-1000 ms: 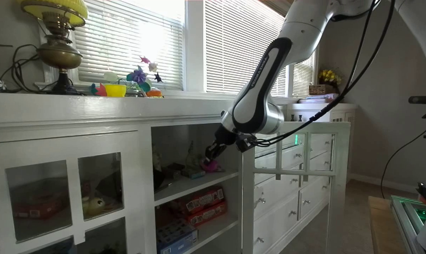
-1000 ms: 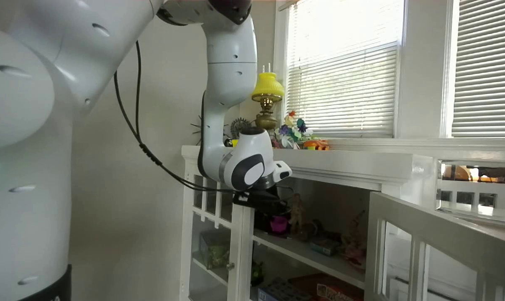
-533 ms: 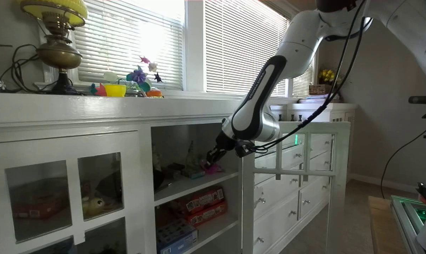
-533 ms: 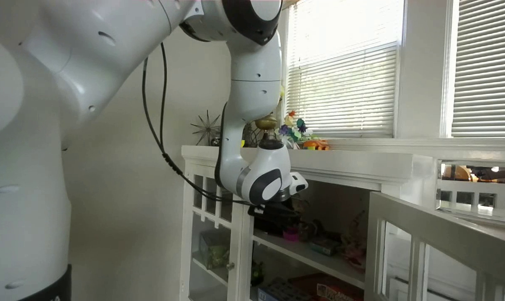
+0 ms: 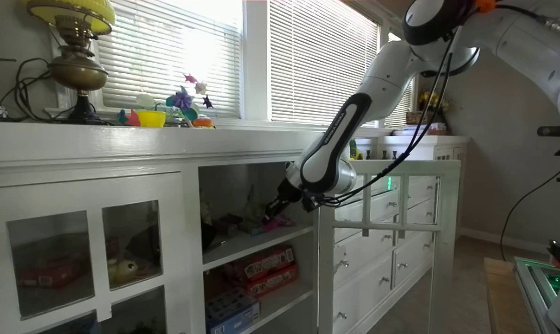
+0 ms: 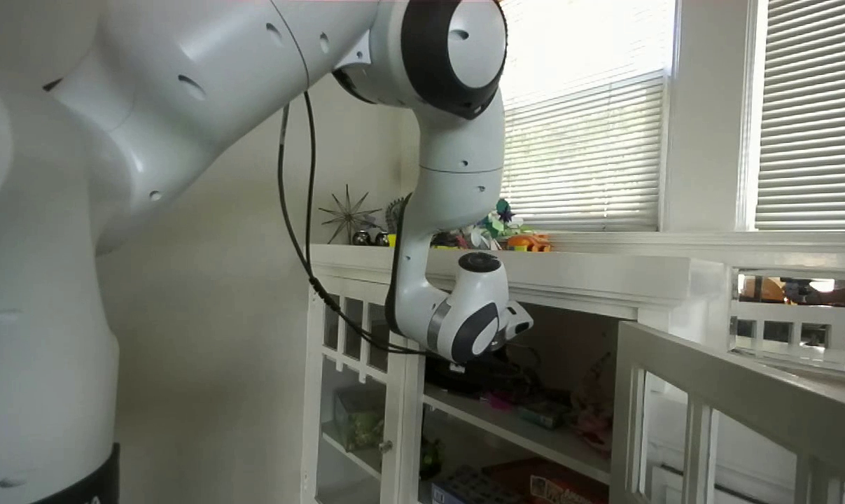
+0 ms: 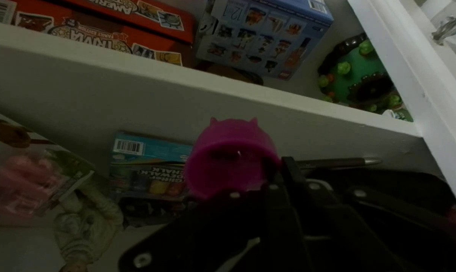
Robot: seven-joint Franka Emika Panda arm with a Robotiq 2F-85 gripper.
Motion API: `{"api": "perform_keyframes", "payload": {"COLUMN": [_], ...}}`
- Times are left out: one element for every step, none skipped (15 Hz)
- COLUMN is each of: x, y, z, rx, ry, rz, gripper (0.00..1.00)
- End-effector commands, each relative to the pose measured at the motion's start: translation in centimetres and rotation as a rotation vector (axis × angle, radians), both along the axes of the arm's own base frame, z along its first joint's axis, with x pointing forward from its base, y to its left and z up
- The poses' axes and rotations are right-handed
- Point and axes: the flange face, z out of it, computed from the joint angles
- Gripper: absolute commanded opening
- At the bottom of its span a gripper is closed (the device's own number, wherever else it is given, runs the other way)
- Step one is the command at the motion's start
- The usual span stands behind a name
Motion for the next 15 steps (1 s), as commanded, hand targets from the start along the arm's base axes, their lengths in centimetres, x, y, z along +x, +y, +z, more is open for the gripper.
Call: {"api": "perform_keyframes", "payload": {"x": [1.9, 2.2, 2.4, 2.8, 3.0, 3.2, 3.4, 3.6, 3.8, 4.0, 4.2, 4.3, 4.5, 4.6, 4.7], "y": [-0.8, -1.0, -1.2, -1.4, -1.5, -1.7, -1.8, -1.9, -1.9, -2.0, -2.1, -2.1, -2.2, -2.2, -2.2], "z": [-1.2, -1.4, -1.7, -1.8, -2.0, -2.1, -2.3, -2.4, -2.5, -2.6, -2.7, -2.8, -2.8, -2.8, -2.8], "rx": [0.009, 0.002, 0.003, 0.002, 0.002, 0.004, 0.006, 0.007, 0.008, 0.008, 0.008, 0.009, 0.009, 0.005, 0.002], "ry": [-0.004, -0.005, -0.007, -0.008, -0.008, -0.008, -0.006, -0.006, -0.006, -0.007, -0.008, -0.007, -0.007, -0.009, -0.01], "rz": [0.035, 0.042, 0.045, 0.046, 0.049, 0.049, 0.05, 0.052, 0.053, 0.054, 0.058, 0.061, 0.067, 0.071, 0.076], "gripper": [0.02, 0.02, 0.02, 0.02, 0.02, 0.02, 0.02, 0.02, 0.02, 0.02, 0.02, 0.02, 0.02, 0.02, 0.02]}}
